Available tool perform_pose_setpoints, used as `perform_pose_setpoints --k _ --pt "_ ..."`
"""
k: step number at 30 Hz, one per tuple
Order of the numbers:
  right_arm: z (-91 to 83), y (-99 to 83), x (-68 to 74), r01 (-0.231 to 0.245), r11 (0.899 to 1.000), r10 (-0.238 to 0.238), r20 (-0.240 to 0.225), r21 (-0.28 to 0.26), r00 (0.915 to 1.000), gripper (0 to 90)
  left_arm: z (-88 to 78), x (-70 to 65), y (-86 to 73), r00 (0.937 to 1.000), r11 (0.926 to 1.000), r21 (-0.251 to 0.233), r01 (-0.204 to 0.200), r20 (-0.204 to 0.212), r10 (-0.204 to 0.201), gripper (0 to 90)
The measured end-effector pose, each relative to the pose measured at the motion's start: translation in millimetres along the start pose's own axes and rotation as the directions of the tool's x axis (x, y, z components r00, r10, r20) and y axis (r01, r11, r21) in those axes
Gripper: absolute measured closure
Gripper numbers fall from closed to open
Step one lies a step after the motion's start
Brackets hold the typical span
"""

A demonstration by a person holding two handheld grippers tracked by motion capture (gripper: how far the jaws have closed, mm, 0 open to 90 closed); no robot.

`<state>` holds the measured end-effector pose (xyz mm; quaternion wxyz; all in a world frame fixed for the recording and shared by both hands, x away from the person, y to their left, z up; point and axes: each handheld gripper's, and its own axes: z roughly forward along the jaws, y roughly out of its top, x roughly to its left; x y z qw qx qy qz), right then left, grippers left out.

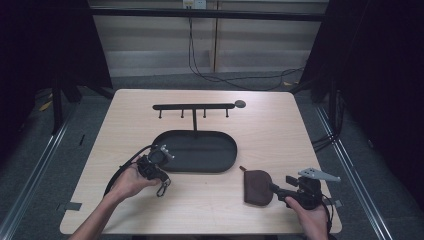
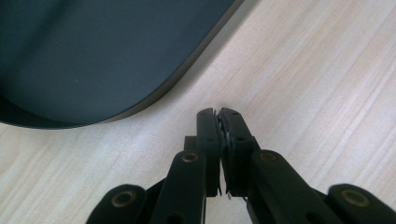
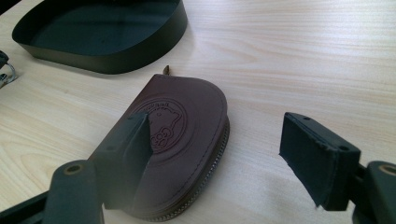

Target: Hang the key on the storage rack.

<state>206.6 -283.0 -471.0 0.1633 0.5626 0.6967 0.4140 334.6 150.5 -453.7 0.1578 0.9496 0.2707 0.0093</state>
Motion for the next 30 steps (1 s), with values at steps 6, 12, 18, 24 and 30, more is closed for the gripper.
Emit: perform_pose_setpoints --k 6,12,18,24,30 --pt "0.2 0.0 0.1 -0.001 1.0 0.001 0.001 0.001 1.0 24.8 2.5 -3.9 -0.3 0.9996 0.9995 0.02 -0.024 0.017 0.024 86.1" --pt "1.0 0.2 -0.5 -0.006 1.0 0.006 0.003 0.007 1.0 24.4 -8.1 -4.3 -0.7 0.9987 0.9996 0.02 -0.018 0.047 0.017 89.2" --pt "0.7 0.1 0.3 0.002 1.0 -0.002 0.004 0.005 1.0 24.2 -17.8 -4.4 -1.9 0.9987 0.9993 0.033 -0.017 0.049 0.016 89.3" --pt "0.5 0.1 0.0 -0.004 1.0 0.004 0.002 0.002 1.0 24.2 -27.2 -8.9 -0.7 0.9988 0.9975 0.054 -0.045 0.018 0.044 89.4" --pt "0.1 0.1 0.1 -0.003 1.0 0.003 0.001 0.001 1.0 24.2 -36.2 -6.8 0.1 0.9995 0.9967 0.078 -0.023 0.021 0.021 89.4"
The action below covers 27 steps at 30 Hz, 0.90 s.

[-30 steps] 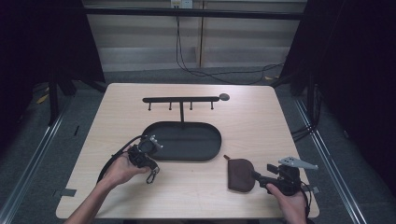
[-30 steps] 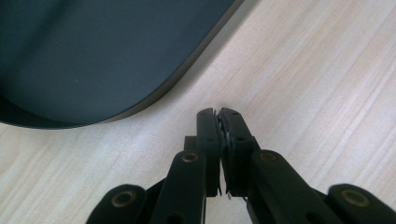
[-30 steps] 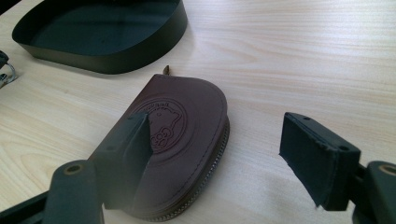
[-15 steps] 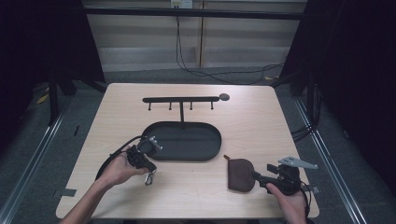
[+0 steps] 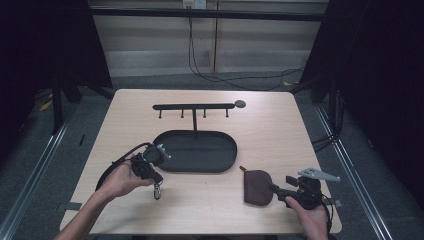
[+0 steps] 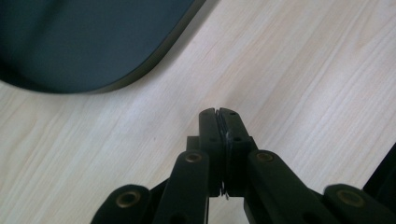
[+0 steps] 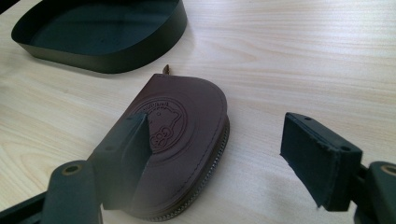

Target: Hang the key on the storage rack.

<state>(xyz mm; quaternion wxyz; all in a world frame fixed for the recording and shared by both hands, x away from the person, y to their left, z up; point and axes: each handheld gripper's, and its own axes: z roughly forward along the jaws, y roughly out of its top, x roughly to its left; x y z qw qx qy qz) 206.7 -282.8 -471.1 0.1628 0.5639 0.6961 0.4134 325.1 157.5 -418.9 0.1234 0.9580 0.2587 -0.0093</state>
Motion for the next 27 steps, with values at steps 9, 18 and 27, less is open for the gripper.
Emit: perform_pose_setpoints --k 9,18,27 --pt "0.3 0.1 0.0 -0.001 1.0 0.001 0.001 0.003 1.0 24.0 -17.6 -0.6 0.2 0.9995 0.9994 0.011 -0.032 0.002 0.032 89.4" --pt "0.3 0.1 -0.2 -0.003 1.0 0.003 0.0 0.003 1.0 23.9 -26.8 1.6 -0.2 0.9997 0.9997 0.014 -0.021 0.015 0.021 89.4" --pt "0.3 0.2 -0.5 -0.002 1.0 0.002 0.0 0.001 1.0 23.7 -38.1 5.4 2.7 0.9995 0.9999 0.002 -0.01 0.031 0.01 89.4"
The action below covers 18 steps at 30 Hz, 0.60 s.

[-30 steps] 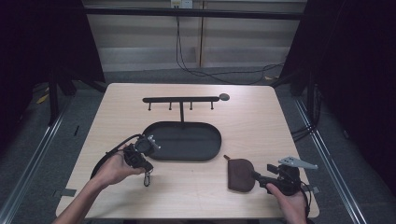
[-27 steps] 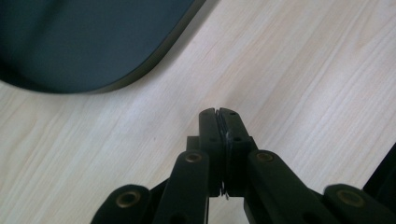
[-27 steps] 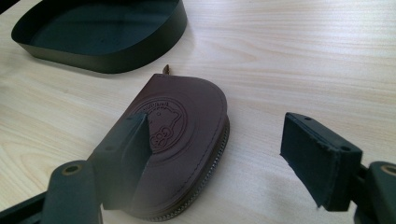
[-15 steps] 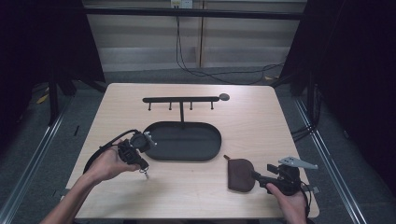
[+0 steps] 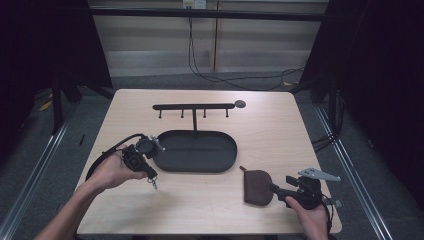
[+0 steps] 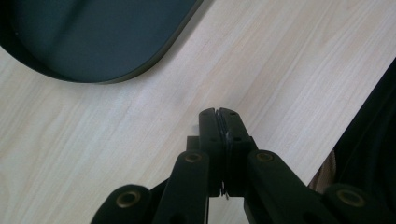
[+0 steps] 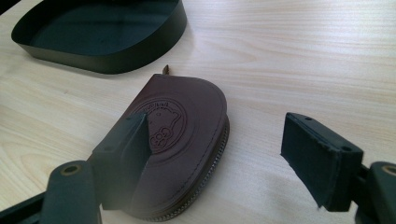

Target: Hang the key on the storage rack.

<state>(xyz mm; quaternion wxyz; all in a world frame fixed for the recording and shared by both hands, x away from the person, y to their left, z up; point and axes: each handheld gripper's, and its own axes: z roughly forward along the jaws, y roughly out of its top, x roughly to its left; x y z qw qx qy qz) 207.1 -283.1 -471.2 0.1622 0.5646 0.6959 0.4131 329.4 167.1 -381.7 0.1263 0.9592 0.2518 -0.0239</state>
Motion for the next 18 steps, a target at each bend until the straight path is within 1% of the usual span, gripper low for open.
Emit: perform_pose_setpoints --k 2,4,5,6,10,11,13,14,16,17,18 --pt "0.1 0.0 0.3 0.001 1.0 -0.001 0.003 0.001 1.0 23.5 -3.9 1.2 1.6 1.0 0.9999 0.008 -0.006 -0.006 0.006 89.4" --pt "-0.2 0.0 0.5 0.001 1.0 -0.001 0.005 0.001 1.0 23.2 -7.7 0.7 3.2 0.9999 1.0 0.009 -0.001 -0.016 0.001 89.4" --pt "-0.3 -0.1 0.5 0.0 1.0 0.0 0.005 0.001 1.0 23.2 -9.7 0.7 4.4 0.9998 0.9999 0.01 -0.011 -0.018 0.012 89.4" --pt "-0.4 -0.1 0.5 -0.001 1.0 0.001 0.004 0.0 1.0 23.2 -11.6 0.0 5.2 0.9998 0.9999 0.01 -0.006 -0.02 0.006 89.4" --pt "-0.2 -0.2 0.4 -0.002 1.0 0.002 0.005 0.0 1.0 23.2 -17.5 0.4 8.7 0.9996 0.9997 0.017 -0.019 -0.022 0.019 89.4" --pt "0.1 -0.1 0.0 -0.004 1.0 0.004 0.004 0.003 1.0 23.2 -19.3 1.5 9.5 0.9995 0.9996 0.02 -0.018 -0.025 0.019 89.4" --pt "0.2 0.1 -0.1 -0.004 1.0 0.004 0.003 0.003 1.0 23.2 -22.4 2.8 10.2 0.9996 1.0 0.006 0.001 -0.027 -0.001 89.4" --pt "0.3 0.1 0.0 -0.004 1.0 0.004 0.001 0.005 1.0 23.2 -24.1 4.7 10.6 0.9996 0.9999 0.013 -0.01 -0.028 0.011 89.4" --pt "0.2 0.1 0.0 -0.004 1.0 0.004 0.002 0.004 1.0 23.2 -26.1 6.8 10.9 0.9996 0.9999 0.012 -0.002 -0.027 0.002 89.4" --pt "0.1 0.0 0.0 -0.005 1.0 0.005 0.002 0.003 1.0 23.2 -26.2 7.0 10.8 0.9997 0.9999 0.008 0.009 -0.024 -0.009 89.4" --pt "0.2 0.0 -0.3 -0.004 1.0 0.004 0.002 0.004 1.0 23.2 -27.1 8.8 11.0 0.9996 1.0 0.006 0.003 -0.029 -0.003 89.4"
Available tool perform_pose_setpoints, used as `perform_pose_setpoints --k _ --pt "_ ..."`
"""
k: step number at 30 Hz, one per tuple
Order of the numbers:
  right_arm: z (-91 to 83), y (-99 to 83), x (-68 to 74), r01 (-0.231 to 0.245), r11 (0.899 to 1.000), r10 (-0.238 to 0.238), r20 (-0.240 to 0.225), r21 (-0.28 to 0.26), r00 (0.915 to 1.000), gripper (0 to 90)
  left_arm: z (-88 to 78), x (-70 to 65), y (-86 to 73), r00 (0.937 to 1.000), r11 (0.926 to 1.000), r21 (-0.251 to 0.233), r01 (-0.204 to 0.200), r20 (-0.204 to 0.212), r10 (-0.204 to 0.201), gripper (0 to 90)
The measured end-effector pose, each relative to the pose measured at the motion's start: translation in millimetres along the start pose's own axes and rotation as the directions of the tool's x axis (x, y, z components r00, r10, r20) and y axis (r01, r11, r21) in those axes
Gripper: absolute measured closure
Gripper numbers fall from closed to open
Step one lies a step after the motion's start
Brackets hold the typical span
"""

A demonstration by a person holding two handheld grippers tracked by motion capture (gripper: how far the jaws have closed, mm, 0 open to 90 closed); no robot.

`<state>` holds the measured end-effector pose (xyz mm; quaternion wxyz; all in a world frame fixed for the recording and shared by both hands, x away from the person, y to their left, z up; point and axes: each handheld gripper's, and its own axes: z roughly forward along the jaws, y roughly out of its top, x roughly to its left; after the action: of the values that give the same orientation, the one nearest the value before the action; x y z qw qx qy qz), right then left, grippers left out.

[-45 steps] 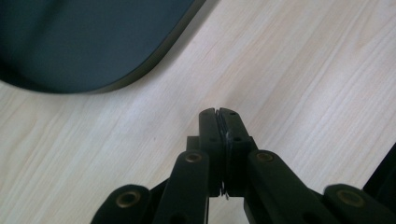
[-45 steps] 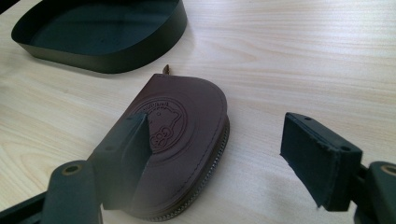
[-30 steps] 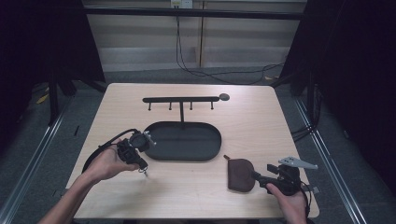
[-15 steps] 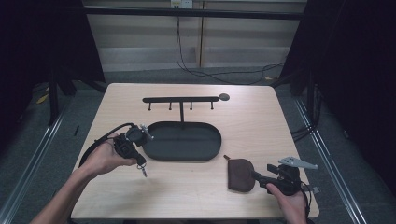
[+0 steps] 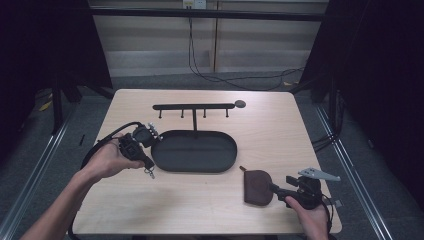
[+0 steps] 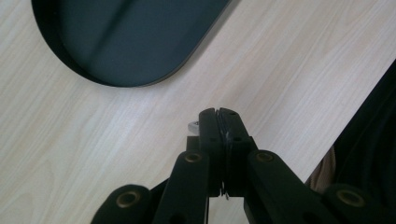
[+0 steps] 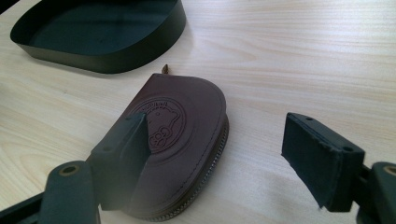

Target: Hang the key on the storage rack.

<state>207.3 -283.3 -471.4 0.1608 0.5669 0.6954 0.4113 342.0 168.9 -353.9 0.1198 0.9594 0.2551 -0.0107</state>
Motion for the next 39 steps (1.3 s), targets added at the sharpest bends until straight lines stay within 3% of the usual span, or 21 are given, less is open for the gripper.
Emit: perform_pose_setpoints --k 10,21,26,38,39 --pt "0.7 0.3 -0.4 -0.003 1.0 0.003 -0.001 0.003 1.0 22.1 -11.9 8.4 9.4 0.9999 0.9999 0.015 -0.008 -0.011 0.008 89.4" --pt "2.4 1.1 -0.2 -0.008 1.0 0.008 -0.004 0.008 1.0 21.8 -27.4 29.0 17.3 0.9992 0.9992 -0.004 0.04 -0.009 -0.04 89.5" --pt "0.8 0.6 -1.3 -0.015 1.0 0.015 0.0 0.0 0.9999 21.7 -34.0 36.4 21.1 0.9984 0.9988 0.011 0.048 -0.032 -0.047 89.5" --pt "0.5 0.3 -0.5 -0.004 1.0 0.004 -0.005 0.002 1.0 21.7 -50.8 33.1 43.8 0.9961 0.9994 0.02 0.027 -0.085 -0.025 89.5" --pt "0.6 0.4 -0.6 -0.003 1.0 0.003 -0.006 0.001 1.0 21.7 -52.2 33.2 46.7 0.997 0.9996 0.013 0.025 -0.074 -0.024 89.5"
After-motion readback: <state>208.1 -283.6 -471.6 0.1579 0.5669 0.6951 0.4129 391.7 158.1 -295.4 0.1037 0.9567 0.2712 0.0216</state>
